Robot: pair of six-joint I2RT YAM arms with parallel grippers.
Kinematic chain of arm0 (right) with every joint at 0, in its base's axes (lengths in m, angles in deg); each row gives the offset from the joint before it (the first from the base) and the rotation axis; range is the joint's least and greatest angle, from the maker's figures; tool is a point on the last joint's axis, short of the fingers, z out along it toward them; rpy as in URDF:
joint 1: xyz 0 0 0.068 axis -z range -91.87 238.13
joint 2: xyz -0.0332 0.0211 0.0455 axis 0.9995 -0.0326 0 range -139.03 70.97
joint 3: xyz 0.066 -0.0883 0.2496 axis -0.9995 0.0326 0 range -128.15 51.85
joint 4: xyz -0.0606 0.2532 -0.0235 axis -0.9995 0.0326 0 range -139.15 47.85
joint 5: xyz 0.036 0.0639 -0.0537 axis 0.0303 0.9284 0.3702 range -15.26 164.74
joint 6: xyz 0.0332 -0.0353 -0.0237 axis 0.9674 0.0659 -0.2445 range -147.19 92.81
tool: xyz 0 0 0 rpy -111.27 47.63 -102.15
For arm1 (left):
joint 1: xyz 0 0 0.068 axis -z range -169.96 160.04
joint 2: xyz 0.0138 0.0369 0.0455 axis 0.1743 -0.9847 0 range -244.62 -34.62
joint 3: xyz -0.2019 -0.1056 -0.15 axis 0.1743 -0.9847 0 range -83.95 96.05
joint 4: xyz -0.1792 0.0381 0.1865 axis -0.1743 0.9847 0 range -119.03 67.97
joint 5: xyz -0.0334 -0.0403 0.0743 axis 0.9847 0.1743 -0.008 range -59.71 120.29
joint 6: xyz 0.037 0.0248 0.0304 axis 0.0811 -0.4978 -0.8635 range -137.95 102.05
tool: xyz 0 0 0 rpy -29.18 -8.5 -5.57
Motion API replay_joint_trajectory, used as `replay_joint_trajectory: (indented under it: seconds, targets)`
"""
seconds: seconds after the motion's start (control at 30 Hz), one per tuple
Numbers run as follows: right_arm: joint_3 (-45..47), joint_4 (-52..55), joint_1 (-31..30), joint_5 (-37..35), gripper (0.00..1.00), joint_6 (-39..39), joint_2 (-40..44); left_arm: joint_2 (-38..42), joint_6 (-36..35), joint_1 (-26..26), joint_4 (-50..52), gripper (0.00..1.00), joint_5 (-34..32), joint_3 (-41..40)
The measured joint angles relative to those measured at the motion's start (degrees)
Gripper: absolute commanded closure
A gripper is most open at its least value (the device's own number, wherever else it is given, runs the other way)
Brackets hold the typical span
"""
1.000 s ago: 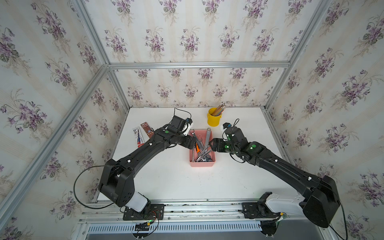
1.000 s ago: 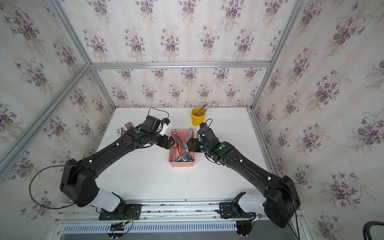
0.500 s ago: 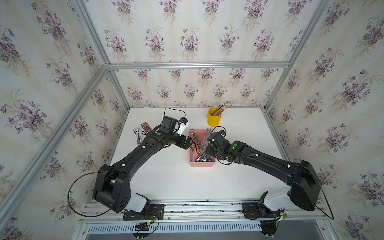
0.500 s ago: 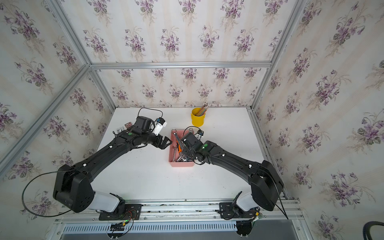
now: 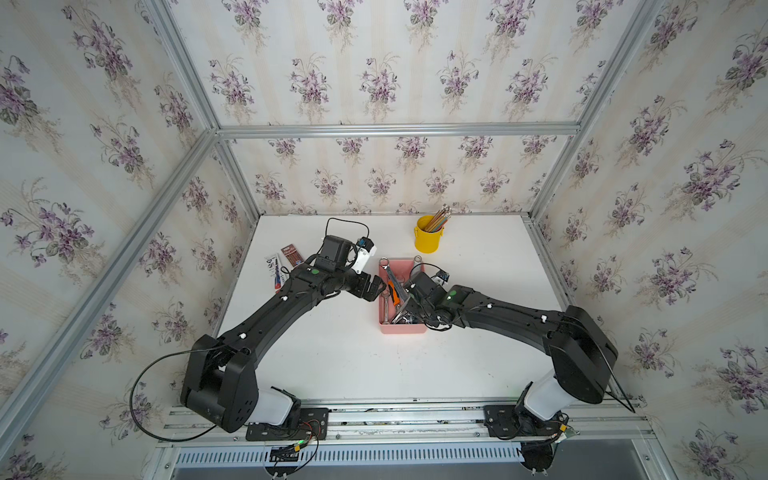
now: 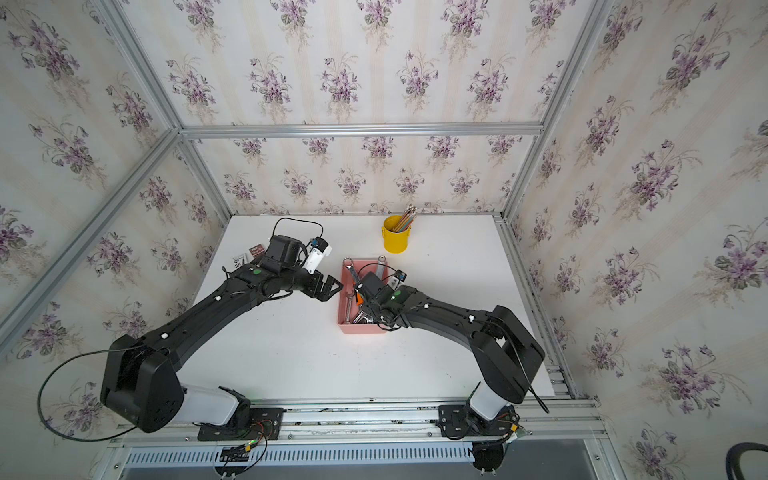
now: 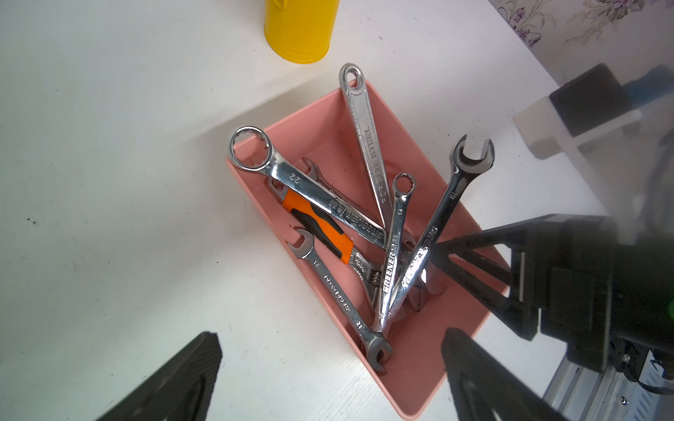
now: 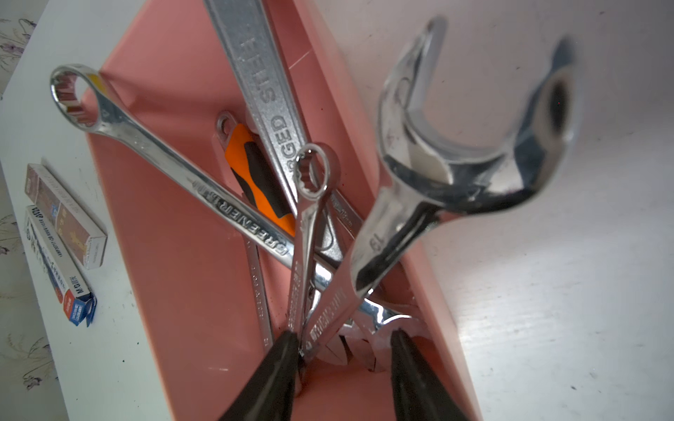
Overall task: Take out the wrench from the storage box
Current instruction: Pick up the wrench from the storage box.
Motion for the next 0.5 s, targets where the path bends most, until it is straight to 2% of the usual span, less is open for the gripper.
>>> replay_joint_trajectory:
  seconds: [0.37, 0.5]
  targets:
    - [-2.6, -1.4, 1.4, -2.2, 0.65, 3.8, -5.2, -0.1, 0.2, 0.0, -0.3, 0.01, 0.9, -1.2]
    - [-3.2, -2.1, 1.8, -2.1, 0.75, 4.3, -6.9, -0.1, 0.6, 0.0, -0.5, 0.01, 0.9, -1.2]
